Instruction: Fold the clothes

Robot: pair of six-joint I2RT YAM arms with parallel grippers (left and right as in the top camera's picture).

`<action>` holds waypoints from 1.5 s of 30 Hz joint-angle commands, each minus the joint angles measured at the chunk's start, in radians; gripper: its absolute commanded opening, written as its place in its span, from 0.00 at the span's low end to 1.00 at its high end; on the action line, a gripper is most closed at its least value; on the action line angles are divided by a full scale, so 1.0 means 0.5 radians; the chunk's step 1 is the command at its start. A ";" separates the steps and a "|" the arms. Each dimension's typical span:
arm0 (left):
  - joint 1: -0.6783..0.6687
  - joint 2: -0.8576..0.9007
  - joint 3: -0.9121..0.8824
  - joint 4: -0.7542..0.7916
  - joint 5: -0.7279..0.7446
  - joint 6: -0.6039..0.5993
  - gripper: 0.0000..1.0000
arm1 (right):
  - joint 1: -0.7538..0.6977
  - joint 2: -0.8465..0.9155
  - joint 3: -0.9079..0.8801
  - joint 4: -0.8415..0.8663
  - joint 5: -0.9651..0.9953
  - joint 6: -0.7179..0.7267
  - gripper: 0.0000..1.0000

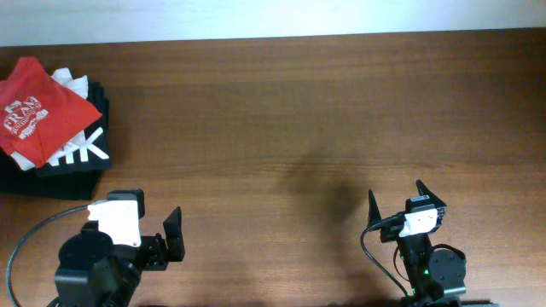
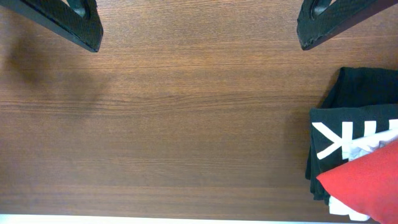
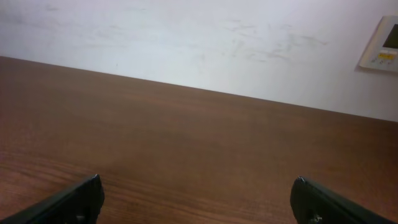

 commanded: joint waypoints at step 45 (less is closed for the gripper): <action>0.082 -1.057 -1.926 1.912 0.009 0.200 0.99 | -0.020 -0.017 -0.009 -0.015 0.023 -0.014 0.99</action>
